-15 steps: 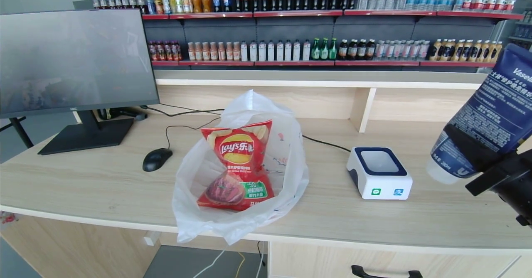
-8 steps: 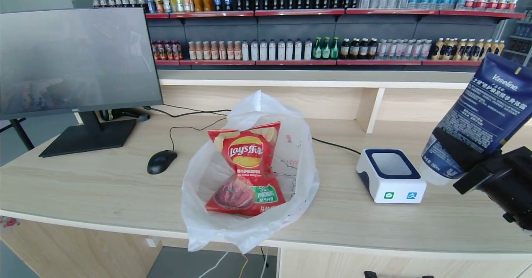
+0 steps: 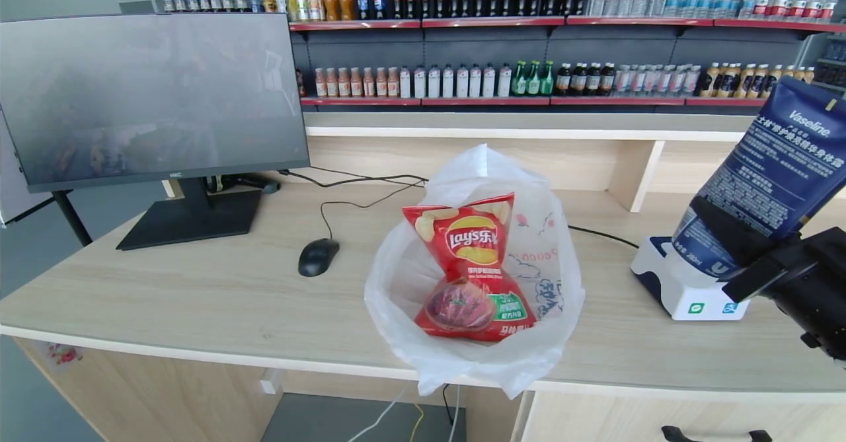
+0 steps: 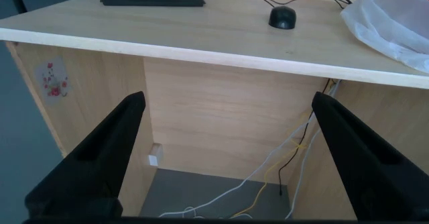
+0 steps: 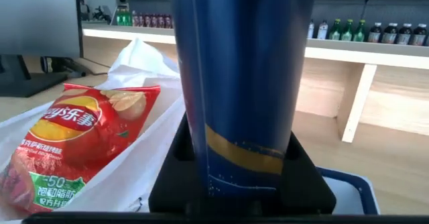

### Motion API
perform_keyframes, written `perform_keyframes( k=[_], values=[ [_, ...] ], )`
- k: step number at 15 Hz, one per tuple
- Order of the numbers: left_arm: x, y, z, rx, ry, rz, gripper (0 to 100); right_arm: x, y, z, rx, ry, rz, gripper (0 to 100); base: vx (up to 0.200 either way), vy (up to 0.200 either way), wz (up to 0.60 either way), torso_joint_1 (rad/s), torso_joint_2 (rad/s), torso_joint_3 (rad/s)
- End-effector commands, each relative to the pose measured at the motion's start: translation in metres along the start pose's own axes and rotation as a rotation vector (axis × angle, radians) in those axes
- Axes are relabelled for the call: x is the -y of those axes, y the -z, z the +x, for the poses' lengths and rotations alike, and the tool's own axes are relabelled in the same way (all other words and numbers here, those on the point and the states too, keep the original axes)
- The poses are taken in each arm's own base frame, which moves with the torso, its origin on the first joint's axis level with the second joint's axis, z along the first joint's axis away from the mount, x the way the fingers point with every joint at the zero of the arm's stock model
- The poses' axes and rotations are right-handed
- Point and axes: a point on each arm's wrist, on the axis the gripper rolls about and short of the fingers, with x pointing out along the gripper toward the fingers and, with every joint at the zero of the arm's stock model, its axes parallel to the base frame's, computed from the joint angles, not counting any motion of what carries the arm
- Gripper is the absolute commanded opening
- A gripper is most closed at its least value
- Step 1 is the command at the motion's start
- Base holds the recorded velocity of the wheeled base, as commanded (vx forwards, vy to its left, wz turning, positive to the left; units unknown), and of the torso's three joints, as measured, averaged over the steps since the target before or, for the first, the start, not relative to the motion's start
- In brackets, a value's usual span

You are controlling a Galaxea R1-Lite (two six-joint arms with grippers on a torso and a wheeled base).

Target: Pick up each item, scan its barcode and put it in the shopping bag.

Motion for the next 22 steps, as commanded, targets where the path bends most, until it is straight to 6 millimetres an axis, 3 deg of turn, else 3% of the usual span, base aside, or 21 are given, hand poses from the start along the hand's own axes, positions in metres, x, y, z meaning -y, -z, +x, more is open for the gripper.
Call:
perform_keyframes(
  k=[1, 5, 7, 15, 22],
  values=[
    [0.0, 0.0, 0.0, 0.0, 0.0, 0.0, 100, 0.001, -0.003, 0.005, 0.017, 0.003, -0.007, 0, 0.0, 0.2, 0.0, 0.007, 0.0, -0.002],
    [0.0, 0.0, 0.0, 0.0, 0.0, 0.006, 100, -0.001, -0.006, 0.017, 0.044, -0.017, -0.01, 0, 0.0, 0.2, 0.0, 0.001, 0.0, 0.002],
    [0.0, 0.0, 0.0, 0.0, 0.0, 0.004, 100, -0.011, -0.007, 0.027, 0.062, -0.062, 0.004, 0, 0.0, 0.0, 0.0, 0.0, 0.0, 0.0],
    [0.0, 0.0, 0.0, 0.0, 0.0, 0.004, 100, -0.014, 0.027, 0.071, -0.017, -0.079, -0.016, 0, 0.0, 0.0, 0.0, 0.0, 0.0, 0.0],
    [0.0, 0.0, 0.0, 0.0, 0.0, 0.004, 100, -0.014, 0.055, 0.081, -0.101, -0.081, -0.022, 0, 0.0, 0.0, 0.0, 0.0, 0.0, 0.0]
  ],
)
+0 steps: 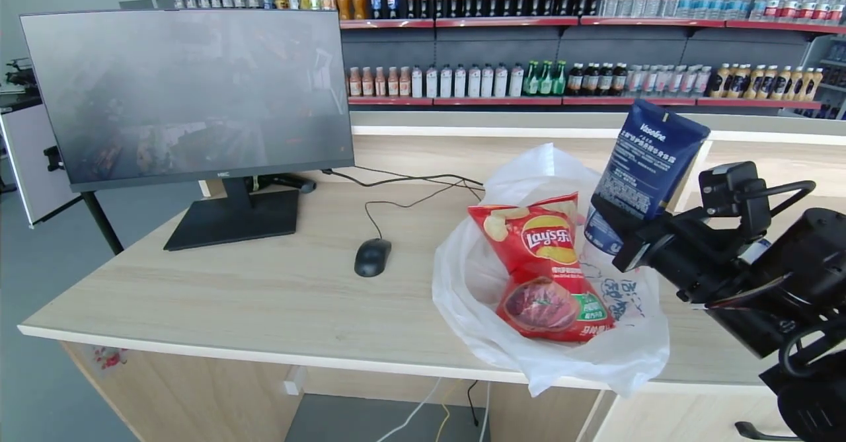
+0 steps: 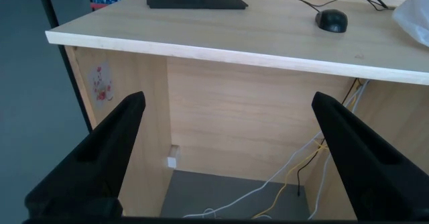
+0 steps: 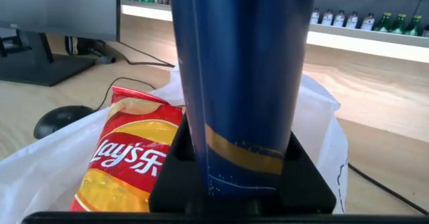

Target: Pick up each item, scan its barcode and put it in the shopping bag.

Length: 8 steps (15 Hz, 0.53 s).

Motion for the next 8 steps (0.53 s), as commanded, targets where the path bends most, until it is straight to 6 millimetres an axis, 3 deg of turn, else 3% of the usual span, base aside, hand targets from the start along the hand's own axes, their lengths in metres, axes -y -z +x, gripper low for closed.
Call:
perform_keyframes(
  k=[1, 8],
  values=[
    [0.0, 0.0, 0.0, 0.0, 0.0, 0.0, 100, 0.0, 0.012, 0.004, -0.037, -0.003, 0.004, 0, 0.0, 0.0, 0.0, 0.0, 0.0, 0.0],
    [0.0, 0.0, 0.0, 0.0, 0.0, 0.0, 100, 0.012, 0.042, 0.009, -0.135, 0.023, -0.041, 0, 0.0, 0.0, 0.0, 0.0, 0.0, 0.0]
  ],
)
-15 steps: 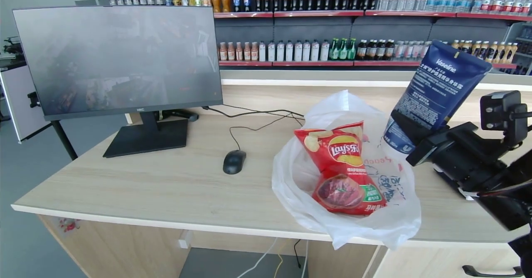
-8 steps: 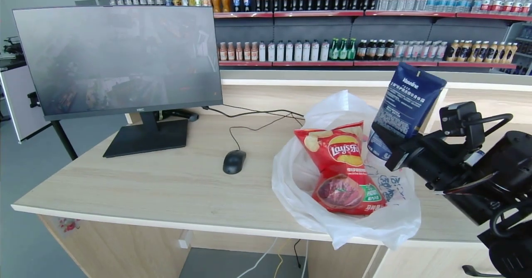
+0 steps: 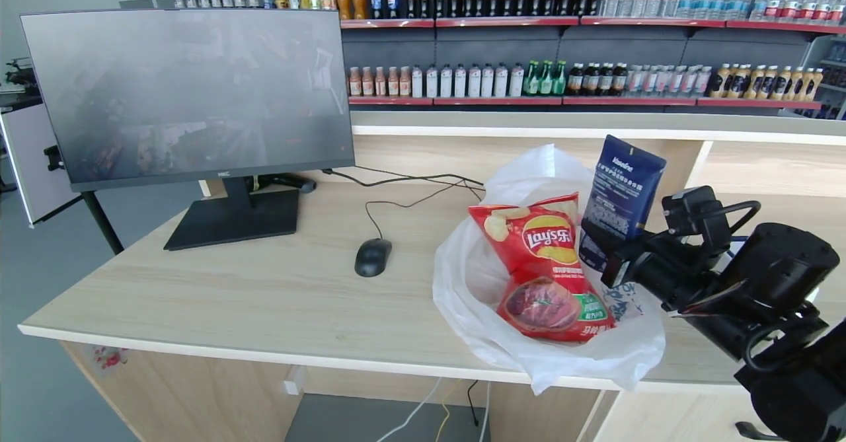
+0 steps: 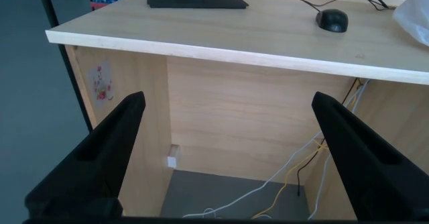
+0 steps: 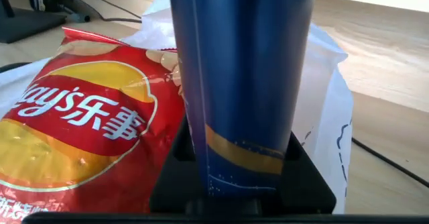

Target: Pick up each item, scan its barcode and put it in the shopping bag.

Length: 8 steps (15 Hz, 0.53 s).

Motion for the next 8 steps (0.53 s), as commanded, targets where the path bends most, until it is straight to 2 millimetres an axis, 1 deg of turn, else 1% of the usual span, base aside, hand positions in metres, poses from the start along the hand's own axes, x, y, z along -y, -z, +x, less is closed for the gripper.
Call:
perform_keyframes(
  k=[1, 2, 4, 8],
  values=[
    [0.0, 0.0, 0.0, 0.0, 0.0, 0.0, 100, 0.0, 0.013, 0.005, -0.038, -0.001, 0.005, 0, 0.0, 0.0, 0.0, 0.0, 0.0, 0.0],
    [0.0, 0.0, 0.0, 0.0, 0.0, 0.0, 100, 0.0, 0.019, 0.008, -0.055, -0.002, 0.004, 0, 0.0, 0.0, 0.0, 0.0, 0.0, 0.0],
    [0.0, 0.0, 0.0, 0.0, 0.0, 0.0, 100, -0.001, 0.026, 0.006, -0.084, -0.007, 0.009, 0, 0.0, 0.0, 0.0, 0.0, 0.0, 0.0],
    [0.0, 0.0, 0.0, 0.0, 0.0, 0.0, 100, -0.002, 0.03, 0.004, -0.105, -0.009, 0.013, 0, 0.0, 0.0, 0.0, 0.0, 0.0, 0.0]
  ],
)
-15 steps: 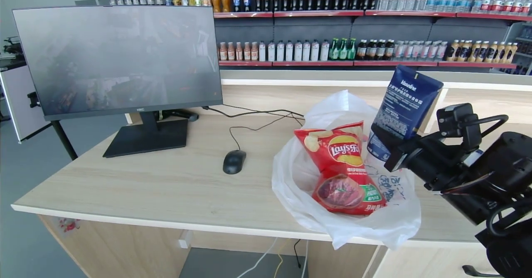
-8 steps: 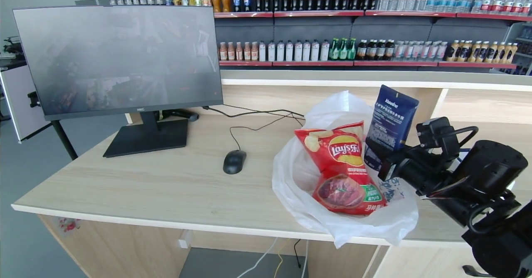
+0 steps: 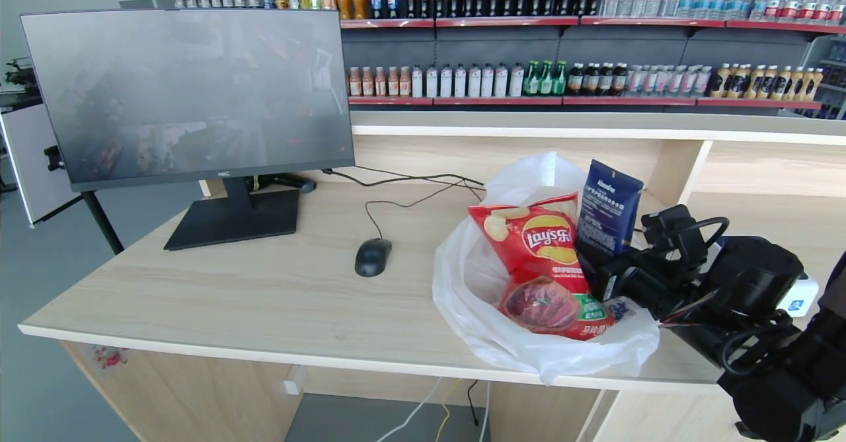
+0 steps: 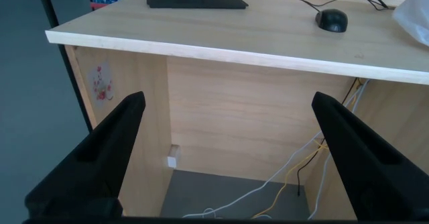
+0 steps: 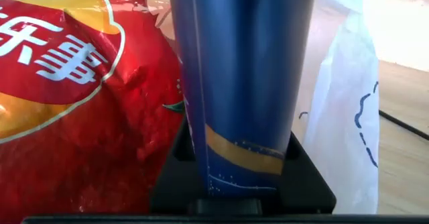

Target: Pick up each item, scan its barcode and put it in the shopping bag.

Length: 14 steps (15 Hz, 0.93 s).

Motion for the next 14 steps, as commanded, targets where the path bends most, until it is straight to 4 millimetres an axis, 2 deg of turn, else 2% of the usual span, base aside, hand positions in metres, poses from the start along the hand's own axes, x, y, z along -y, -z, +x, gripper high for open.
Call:
perform_keyframes(
  k=[1, 10, 11, 14],
  values=[
    [0.0, 0.0, 0.0, 0.0, 0.0, 0.002, 100, -0.0016, 0.0068, -0.0042, -0.037, -0.006, 0.006, 0, 0.0, 0.0, 0.0, 0.0, 0.0, 0.0],
    [0.0, 0.0, 0.0, 0.0, 0.0, 0.0, 100, -0.0022, 0.0124, -0.0072, -0.064, -0.011, 0.021, 0, 0.0, 0.0, 0.0, 0.0, 0.0, 0.0],
    [0.0, 0.0, 0.0, 0.0, 0.0, 0.0, 100, -0.0018, 0.0104, -0.0056, -0.054, -0.007, 0.051, 100, 0.0, 0.0, 0.0, 0.0, 0.0, 0.0],
    [0.0, 0.0, 0.0, 0.0, 0.0, 0.0, 100, 0.0005, 0.0066, -0.0096, -0.045, 0.004, 0.076, 100, 0.0, 0.0, 0.0, 0.0, 0.0, 0.0]
  ],
)
